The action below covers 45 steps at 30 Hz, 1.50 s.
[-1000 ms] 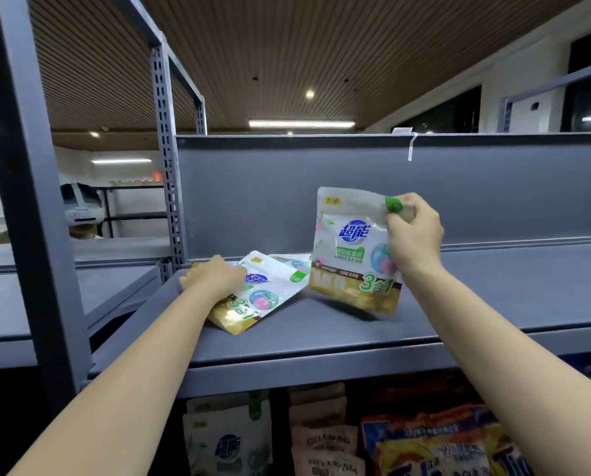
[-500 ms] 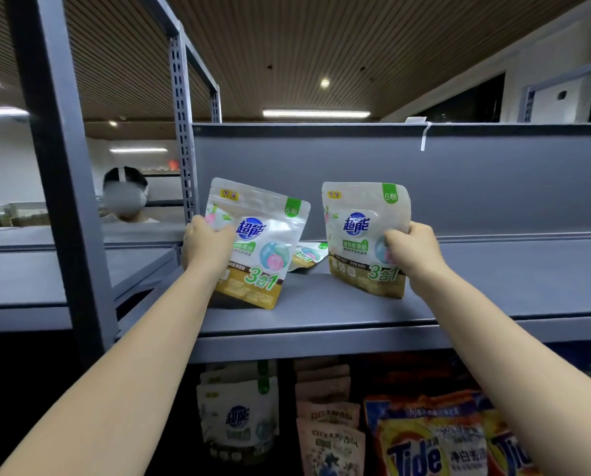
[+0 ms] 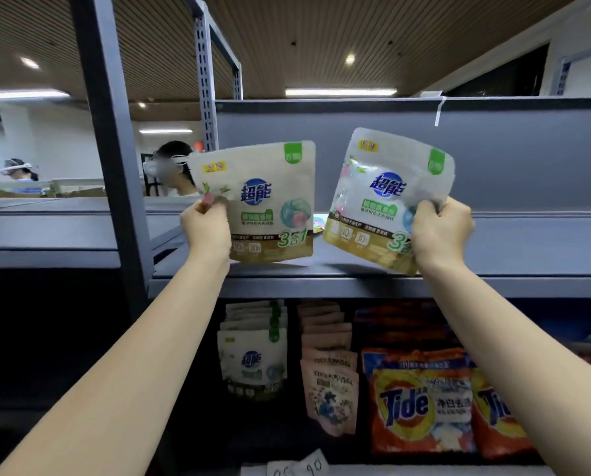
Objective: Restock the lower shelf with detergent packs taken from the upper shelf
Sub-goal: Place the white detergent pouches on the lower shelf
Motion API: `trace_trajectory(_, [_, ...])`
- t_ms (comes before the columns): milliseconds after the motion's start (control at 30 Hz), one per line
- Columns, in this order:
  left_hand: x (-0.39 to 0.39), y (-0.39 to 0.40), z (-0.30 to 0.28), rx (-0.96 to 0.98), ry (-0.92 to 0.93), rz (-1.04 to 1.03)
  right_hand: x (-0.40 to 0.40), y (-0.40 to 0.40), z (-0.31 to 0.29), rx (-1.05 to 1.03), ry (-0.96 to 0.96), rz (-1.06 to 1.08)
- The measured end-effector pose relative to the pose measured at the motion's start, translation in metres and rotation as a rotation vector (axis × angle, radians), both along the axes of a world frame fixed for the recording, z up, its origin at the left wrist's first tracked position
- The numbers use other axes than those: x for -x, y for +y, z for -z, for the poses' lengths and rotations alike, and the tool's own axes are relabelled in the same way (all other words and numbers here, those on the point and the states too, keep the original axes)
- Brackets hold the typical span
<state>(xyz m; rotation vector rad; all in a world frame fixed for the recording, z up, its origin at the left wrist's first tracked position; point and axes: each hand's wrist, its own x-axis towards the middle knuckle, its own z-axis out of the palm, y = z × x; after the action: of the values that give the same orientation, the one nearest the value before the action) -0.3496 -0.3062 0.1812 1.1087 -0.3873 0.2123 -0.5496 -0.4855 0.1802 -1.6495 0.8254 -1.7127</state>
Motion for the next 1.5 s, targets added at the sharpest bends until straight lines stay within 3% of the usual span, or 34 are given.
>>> trace_trajectory(133, [0.023, 0.016, 0.004, 0.211, 0.055, -0.056, 0.016, 0.016, 0.005, -0.005, -0.112, -0.052])
trace_trajectory(300, [0.048, 0.039, 0.027, 0.196, 0.006, -0.082, 0.029, 0.036, 0.02, 0.013, -0.15, -0.114])
trace_trajectory(633, [0.06, 0.067, 0.097, 0.181, 0.101, -0.095, 0.027, 0.057, 0.095, -0.046, 0.08, -0.245])
trace_trajectory(933, [0.055, 0.088, 0.184, -0.085, 0.298, -0.104, -0.017, 0.08, 0.168, -0.286, 0.375, -0.466])
trace_trajectory(1100, [0.047, 0.09, 0.225, -0.249, 0.356, -0.09, -0.056, 0.093, 0.215, -0.593, 0.498, -0.638])
trace_trajectory(1267, [0.032, 0.091, 0.256, -0.323, 0.412, -0.029, -0.084, 0.099, 0.248, -0.853, 0.573, -0.66])
trace_trajectory(1400, [0.018, 0.084, 0.27, -0.355, 0.508, 0.017, -0.112, 0.101, 0.26, -0.87, 0.718, -0.682])
trace_trajectory(1500, [0.006, 0.076, 0.278, -0.384, 0.547, 0.066, -0.129, 0.095, 0.272, -0.903, 0.676, -0.728])
